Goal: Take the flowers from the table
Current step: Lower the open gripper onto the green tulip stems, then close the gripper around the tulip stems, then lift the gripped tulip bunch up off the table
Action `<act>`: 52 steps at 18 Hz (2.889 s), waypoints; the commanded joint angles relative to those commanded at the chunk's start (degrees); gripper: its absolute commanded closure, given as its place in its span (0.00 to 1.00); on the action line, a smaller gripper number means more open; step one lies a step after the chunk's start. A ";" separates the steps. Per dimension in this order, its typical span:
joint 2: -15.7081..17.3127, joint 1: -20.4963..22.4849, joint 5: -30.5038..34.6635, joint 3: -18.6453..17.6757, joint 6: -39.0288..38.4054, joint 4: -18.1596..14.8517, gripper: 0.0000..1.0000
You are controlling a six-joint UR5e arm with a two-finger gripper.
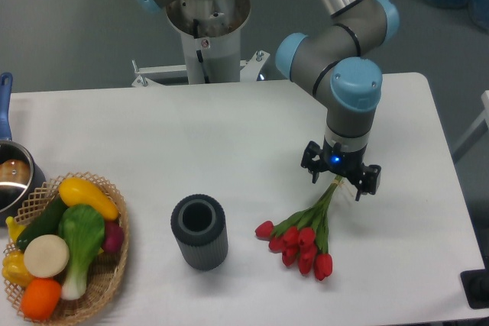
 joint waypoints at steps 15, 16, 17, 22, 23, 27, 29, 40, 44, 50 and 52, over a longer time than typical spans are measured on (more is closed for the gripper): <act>-3.69 0.35 0.09 0.70 3.18 0.35 0.00; -3.69 0.35 0.09 0.61 3.18 0.35 0.00; -3.60 0.44 0.09 0.44 3.18 0.35 0.04; -3.52 0.62 0.09 0.52 3.09 0.35 0.35; -3.52 0.62 0.09 0.70 3.09 0.35 0.39; -3.60 0.62 0.09 0.96 3.00 0.35 0.55; -3.60 0.62 0.17 1.05 3.00 0.35 0.67; -3.25 0.62 0.09 2.72 3.09 0.26 0.77; -2.90 0.88 -0.61 3.33 3.09 0.26 0.78; -1.85 1.41 -3.34 3.51 2.82 0.18 0.82; -0.97 1.93 -5.17 4.04 2.82 0.26 0.82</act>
